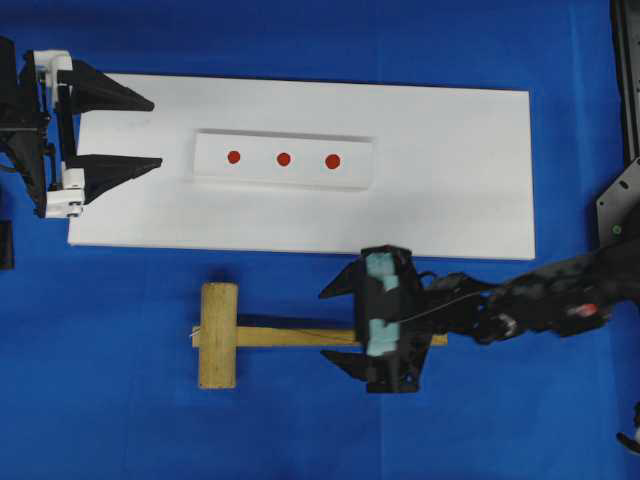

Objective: Hit the mark with a hammer.

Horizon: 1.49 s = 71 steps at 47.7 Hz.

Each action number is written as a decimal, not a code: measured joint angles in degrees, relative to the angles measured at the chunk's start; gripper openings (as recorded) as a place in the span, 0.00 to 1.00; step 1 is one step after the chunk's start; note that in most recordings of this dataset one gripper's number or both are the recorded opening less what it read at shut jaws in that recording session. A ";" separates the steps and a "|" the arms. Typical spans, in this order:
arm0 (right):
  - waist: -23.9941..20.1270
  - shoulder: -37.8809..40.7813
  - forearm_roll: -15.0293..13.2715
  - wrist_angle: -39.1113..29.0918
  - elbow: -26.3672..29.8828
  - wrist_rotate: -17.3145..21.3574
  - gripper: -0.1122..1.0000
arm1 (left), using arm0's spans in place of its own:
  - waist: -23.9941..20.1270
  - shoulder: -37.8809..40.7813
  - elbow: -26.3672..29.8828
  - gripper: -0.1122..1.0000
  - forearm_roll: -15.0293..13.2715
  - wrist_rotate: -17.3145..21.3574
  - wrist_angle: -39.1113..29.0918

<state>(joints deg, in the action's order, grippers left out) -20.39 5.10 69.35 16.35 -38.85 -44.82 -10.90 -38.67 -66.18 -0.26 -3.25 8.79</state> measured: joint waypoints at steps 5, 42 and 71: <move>0.53 -4.39 0.00 0.00 -0.79 -2.55 0.86 | 0.00 0.00 0.09 0.83 0.00 -0.09 0.00; 23.91 -20.74 0.00 -10.20 -5.98 -16.08 0.85 | 1.23 0.00 0.09 0.83 0.00 0.62 -0.18; 25.58 -52.73 -0.09 -13.10 -23.20 -17.84 0.85 | 2.90 -14.41 -4.13 0.83 0.00 6.06 -0.53</move>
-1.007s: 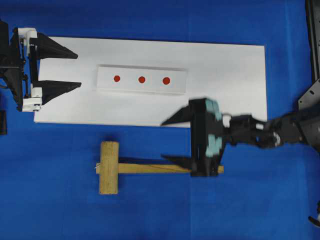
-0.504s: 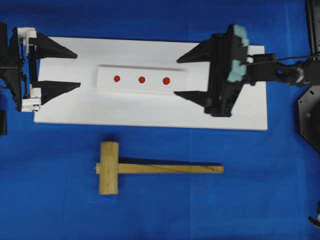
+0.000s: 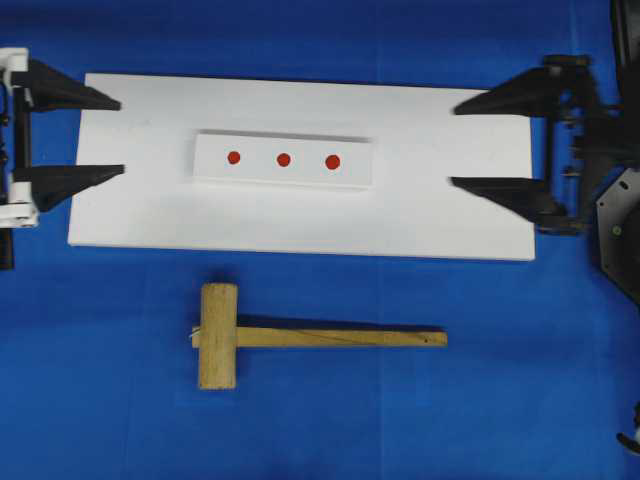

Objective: Hit the mark with a hammer.

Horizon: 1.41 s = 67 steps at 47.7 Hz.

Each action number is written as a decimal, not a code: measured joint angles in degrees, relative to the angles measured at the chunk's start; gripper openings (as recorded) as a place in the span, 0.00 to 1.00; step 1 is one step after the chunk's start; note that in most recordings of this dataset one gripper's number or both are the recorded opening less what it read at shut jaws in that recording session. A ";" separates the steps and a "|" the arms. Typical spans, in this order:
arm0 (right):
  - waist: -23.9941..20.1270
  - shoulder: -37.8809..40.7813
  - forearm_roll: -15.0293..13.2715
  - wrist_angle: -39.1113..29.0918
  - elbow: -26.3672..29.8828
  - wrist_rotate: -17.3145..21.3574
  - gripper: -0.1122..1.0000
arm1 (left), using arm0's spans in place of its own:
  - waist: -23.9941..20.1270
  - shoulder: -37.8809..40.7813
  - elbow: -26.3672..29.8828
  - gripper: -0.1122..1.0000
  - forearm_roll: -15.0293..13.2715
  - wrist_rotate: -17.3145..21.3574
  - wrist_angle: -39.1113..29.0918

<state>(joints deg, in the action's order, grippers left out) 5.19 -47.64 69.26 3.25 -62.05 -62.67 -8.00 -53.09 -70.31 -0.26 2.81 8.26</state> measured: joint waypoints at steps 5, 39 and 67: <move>0.00 -5.01 0.00 0.00 -3.87 -0.18 0.85 | 0.00 -3.78 -1.49 0.83 0.00 -0.09 -1.41; 0.00 -17.84 2.46 1.23 -19.07 0.09 0.84 | 3.34 -19.07 -9.58 0.83 0.09 0.00 -10.55; 0.00 -17.93 2.46 1.49 -18.98 0.09 0.81 | 3.34 -19.34 -9.58 0.83 0.09 0.00 -10.72</move>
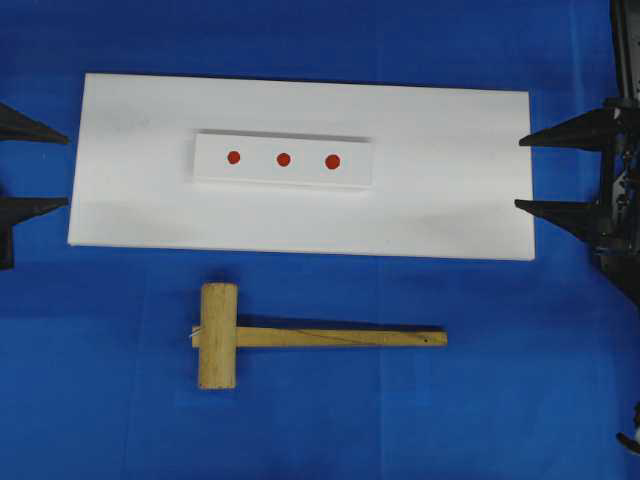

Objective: Hit the mark with a hammer.

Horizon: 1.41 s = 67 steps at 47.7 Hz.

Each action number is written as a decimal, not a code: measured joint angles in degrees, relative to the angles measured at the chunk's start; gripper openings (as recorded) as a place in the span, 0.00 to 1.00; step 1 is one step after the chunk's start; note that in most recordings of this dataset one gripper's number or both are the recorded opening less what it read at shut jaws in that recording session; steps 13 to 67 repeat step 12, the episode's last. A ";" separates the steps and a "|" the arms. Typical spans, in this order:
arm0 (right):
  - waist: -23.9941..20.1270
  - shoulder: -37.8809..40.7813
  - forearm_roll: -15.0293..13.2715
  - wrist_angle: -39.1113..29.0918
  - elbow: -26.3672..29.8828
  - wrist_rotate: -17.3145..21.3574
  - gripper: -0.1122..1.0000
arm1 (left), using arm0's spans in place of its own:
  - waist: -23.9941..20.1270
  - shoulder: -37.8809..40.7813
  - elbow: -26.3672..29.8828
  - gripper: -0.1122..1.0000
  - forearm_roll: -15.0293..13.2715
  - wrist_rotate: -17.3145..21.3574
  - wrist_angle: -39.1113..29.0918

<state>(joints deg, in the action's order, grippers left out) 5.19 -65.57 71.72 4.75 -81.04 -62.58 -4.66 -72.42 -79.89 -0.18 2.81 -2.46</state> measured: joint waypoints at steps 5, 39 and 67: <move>0.00 0.00 0.00 -0.09 0.00 0.00 0.81 | 0.00 0.00 0.00 0.83 -0.09 -0.09 -0.18; 0.00 0.00 0.00 -0.09 0.00 0.00 0.81 | 0.00 0.00 0.00 0.83 -0.09 0.00 -0.18; 0.00 0.00 0.00 -0.09 0.00 0.00 0.81 | 0.00 0.00 0.00 0.83 -0.09 0.00 -0.18</move>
